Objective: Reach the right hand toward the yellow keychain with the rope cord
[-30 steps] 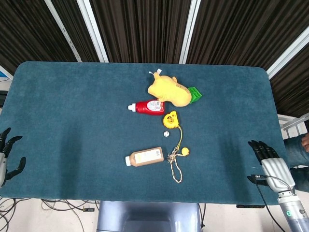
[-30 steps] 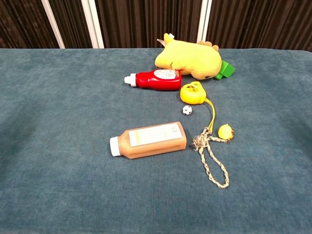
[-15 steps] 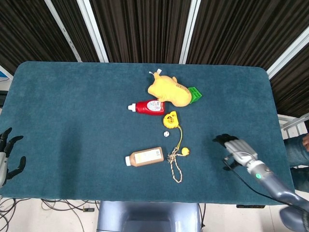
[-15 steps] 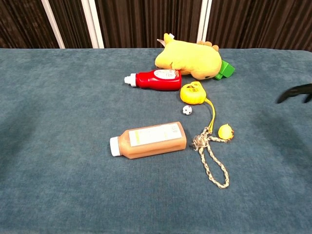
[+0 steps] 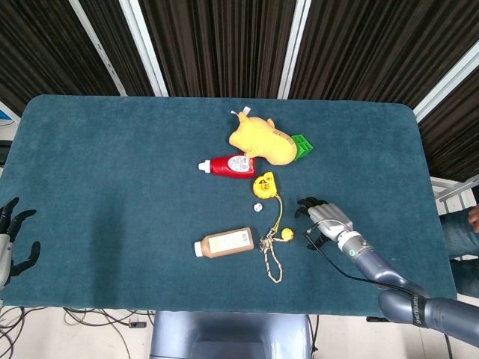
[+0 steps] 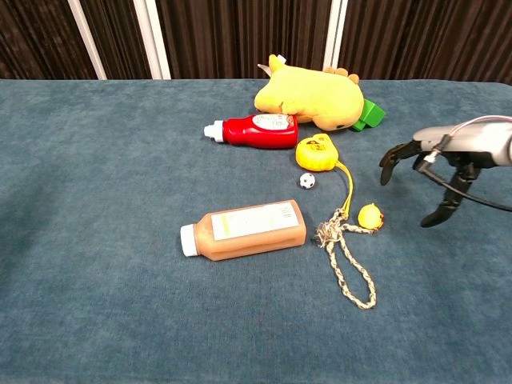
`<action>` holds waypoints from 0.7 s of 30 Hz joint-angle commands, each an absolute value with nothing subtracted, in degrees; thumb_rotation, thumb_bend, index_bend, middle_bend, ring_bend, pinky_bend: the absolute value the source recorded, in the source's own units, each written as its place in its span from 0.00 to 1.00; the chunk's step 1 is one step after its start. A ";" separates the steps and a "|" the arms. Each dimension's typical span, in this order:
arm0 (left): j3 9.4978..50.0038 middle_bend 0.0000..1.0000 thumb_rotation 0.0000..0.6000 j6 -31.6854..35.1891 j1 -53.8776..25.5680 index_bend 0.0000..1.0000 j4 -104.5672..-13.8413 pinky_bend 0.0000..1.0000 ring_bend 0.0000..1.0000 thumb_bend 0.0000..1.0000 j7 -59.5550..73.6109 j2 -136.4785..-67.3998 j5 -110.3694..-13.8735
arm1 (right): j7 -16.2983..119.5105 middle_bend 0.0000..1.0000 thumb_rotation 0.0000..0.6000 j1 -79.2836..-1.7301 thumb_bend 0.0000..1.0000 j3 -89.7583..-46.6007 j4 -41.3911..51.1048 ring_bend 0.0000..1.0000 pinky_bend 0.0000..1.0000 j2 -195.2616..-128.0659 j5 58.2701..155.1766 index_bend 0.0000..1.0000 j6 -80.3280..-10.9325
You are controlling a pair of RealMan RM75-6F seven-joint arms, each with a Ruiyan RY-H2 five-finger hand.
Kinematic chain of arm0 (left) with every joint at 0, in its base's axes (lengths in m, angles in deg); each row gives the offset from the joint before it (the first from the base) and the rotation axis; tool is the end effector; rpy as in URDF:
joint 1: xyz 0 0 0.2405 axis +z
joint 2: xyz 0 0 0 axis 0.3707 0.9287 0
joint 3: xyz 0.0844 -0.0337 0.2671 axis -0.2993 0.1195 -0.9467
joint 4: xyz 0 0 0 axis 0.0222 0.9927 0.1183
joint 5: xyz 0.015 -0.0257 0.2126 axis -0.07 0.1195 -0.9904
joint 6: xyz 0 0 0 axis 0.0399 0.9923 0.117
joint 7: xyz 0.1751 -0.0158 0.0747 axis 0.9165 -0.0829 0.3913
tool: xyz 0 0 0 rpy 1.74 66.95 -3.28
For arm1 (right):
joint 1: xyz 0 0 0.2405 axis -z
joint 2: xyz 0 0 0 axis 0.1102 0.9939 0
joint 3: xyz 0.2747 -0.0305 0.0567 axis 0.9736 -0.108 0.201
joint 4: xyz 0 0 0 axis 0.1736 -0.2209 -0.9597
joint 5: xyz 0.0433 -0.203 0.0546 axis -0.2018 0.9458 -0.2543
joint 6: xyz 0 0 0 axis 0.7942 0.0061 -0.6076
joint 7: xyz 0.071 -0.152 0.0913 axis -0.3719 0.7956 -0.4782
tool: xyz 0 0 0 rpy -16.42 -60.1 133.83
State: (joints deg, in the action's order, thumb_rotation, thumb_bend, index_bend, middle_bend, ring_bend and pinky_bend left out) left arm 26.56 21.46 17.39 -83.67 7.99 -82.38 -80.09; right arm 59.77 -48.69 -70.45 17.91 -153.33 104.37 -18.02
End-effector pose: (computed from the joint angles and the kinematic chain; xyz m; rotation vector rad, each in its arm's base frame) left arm -0.3399 0.2332 0.1719 -1.2595 -0.9863 -0.8922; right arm -0.2199 -0.4012 -0.0037 1.9394 -1.2499 0.6784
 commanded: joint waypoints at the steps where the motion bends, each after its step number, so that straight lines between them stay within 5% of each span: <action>1: 26.54 0.00 1.00 21.47 17.38 0.19 -83.73 0.00 0.00 0.43 8.08 -82.39 -80.13 | 60.83 0.12 1.00 -49.74 0.19 -70.49 17.24 0.07 0.15 -155.07 102.59 0.35 -18.52; 21: 26.69 0.00 1.00 21.58 17.36 0.19 -83.74 0.00 0.00 0.43 8.07 -82.38 -79.86 | 59.14 0.12 1.00 -51.24 0.30 -71.43 12.25 0.07 0.15 -161.46 103.39 0.42 -19.13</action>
State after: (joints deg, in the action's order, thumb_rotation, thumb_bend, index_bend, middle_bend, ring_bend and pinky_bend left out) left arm 26.69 21.58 17.36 -83.74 8.07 -82.38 -79.86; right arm 59.21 -51.19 -71.41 12.31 -161.38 103.32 -19.17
